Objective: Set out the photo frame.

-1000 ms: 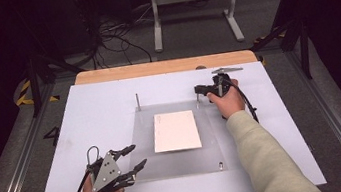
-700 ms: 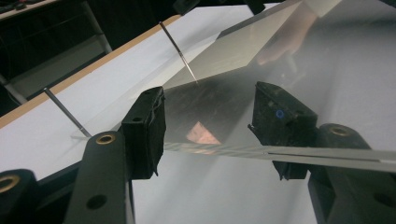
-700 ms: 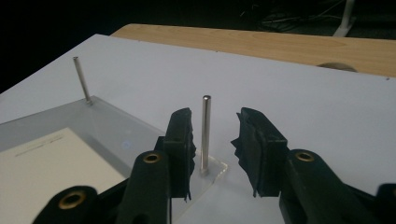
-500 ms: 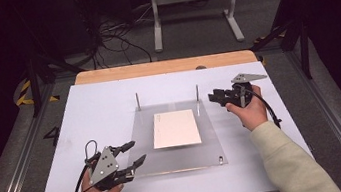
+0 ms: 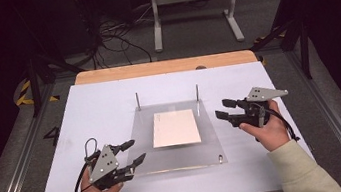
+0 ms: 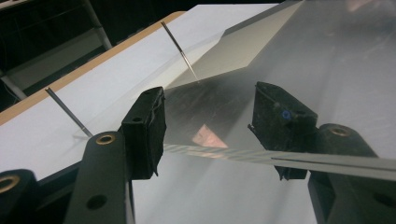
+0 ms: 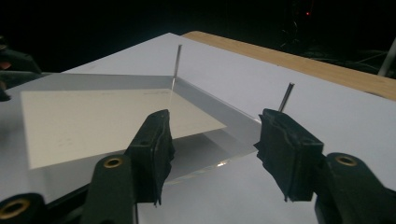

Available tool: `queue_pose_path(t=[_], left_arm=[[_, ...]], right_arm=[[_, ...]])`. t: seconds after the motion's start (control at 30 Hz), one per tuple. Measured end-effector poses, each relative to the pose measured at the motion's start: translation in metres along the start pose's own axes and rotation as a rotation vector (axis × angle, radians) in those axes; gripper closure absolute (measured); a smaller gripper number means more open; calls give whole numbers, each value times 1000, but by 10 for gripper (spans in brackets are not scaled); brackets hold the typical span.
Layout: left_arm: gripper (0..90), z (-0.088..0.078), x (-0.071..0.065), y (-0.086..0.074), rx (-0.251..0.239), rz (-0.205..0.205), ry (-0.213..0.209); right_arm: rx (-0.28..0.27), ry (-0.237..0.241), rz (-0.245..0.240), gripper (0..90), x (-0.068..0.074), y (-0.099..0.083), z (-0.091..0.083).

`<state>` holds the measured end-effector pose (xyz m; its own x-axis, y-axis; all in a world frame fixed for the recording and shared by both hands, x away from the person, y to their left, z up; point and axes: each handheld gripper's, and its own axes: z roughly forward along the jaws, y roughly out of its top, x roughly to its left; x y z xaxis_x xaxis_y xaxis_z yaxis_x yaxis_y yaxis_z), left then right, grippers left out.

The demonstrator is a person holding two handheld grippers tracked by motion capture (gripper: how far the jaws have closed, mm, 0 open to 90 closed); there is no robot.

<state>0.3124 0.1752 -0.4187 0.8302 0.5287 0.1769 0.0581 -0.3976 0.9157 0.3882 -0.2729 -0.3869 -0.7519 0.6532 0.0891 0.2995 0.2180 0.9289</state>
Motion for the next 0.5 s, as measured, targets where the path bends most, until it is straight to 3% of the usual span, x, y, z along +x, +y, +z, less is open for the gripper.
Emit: queue_pose_path(t=[0.2, 0.3, 0.33, 0.4, 0.5], left_arm=[[440, -1, 2, 3, 7, -9, -3], [440, 0, 2, 4, 6, -13, -3], [440, -1, 3, 6, 11, -18, -2], [440, -1, 2, 7, 12, -26, 2], [440, -1, 2, 8, 16, -25, 3]], right_arm=[[-20, 37, -61, 390, 25, -3, -19], [-15, 38, -77, 387, 30, -5, -24], [2, 32, -112, 385, 35, -10, -29], [14, 33, -129, 383, 37, -15, -31], [14, 38, -136, 376, 40, -19, -32]])
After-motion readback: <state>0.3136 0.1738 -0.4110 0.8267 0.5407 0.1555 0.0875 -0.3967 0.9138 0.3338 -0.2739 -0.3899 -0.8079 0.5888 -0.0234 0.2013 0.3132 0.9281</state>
